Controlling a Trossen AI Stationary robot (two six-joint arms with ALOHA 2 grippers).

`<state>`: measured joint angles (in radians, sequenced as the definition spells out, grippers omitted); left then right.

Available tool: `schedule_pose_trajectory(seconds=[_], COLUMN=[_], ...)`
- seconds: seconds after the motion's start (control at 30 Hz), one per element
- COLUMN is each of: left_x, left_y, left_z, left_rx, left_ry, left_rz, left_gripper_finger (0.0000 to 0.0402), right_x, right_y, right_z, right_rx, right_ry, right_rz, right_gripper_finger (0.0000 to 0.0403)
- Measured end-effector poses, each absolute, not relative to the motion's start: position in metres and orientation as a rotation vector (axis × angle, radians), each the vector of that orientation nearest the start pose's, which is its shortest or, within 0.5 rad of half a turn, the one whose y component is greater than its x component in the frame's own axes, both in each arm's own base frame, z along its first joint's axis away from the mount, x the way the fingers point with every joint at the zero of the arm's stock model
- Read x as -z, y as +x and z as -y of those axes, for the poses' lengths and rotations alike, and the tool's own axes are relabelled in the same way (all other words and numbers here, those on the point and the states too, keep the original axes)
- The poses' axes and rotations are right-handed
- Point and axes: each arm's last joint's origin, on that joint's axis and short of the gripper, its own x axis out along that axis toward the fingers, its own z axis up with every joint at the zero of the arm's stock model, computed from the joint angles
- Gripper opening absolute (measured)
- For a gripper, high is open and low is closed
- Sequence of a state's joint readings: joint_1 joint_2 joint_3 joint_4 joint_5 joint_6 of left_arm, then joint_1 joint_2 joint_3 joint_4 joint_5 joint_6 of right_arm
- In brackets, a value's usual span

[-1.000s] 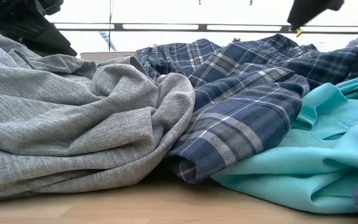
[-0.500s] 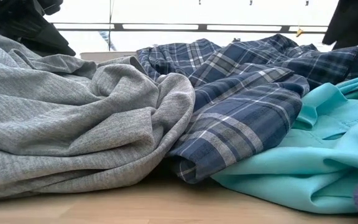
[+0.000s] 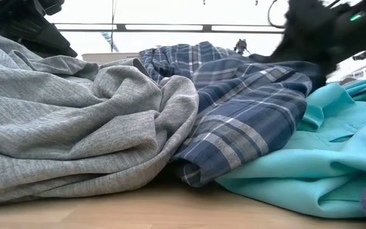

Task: Sort clothes
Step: Put the blue checkered shirt into the white laundry bin

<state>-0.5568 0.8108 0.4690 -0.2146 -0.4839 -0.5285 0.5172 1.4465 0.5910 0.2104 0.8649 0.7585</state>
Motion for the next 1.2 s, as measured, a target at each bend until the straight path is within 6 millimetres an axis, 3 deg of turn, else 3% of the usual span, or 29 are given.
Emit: schedule_pose_trajectory(seconds=[0.13,0.23,0.3,0.43,0.53,0.83,1.0,1.2], left_x=[-0.22,-0.22,-0.22,-0.22,-0.22,-0.221,-0.221,-0.221], left_y=[0.15,0.15,0.15,0.15,0.15,0.15,0.15,0.151], left_z=[0.078,0.078,0.078,0.078,0.078,0.078,0.078,0.078], left_rx=[-0.058,-0.057,-0.058,-0.058,-0.058,-0.056,-0.057,-0.051], left_ry=[-0.243,-0.243,-0.242,-0.242,-0.243,-0.246,-0.246,-0.219], left_rz=[-0.482,-0.482,-0.483,-0.482,-0.482,-0.476,-0.476,-0.477], left_gripper_finger=[0.0121,0.0121,0.0121,0.0121,0.0121,0.0121,0.0121,0.0121], right_x=[-0.155,-0.145,-0.143,-0.16,-0.193,-0.326,-0.399,-0.468], right_y=[0.273,0.298,0.313,0.339,0.353,0.371,0.373,0.365], right_z=[-0.089,-0.073,-0.063,-0.05,-0.044,-0.02,0.023,0.076], right_rx=[0.443,0.415,0.407,0.374,0.347,0.374,0.47,0.485], right_ry=[0.192,0.196,0.194,0.14,0.094,-0.213,-0.319,-0.333], right_rz=[-0.323,-0.352,-0.367,-0.34,-0.263,-0.059,0.049,0.251], right_gripper_finger=[0.0269,0.0236,0.019,0.004,0.0018,0.0006,0.0006,0.0006])
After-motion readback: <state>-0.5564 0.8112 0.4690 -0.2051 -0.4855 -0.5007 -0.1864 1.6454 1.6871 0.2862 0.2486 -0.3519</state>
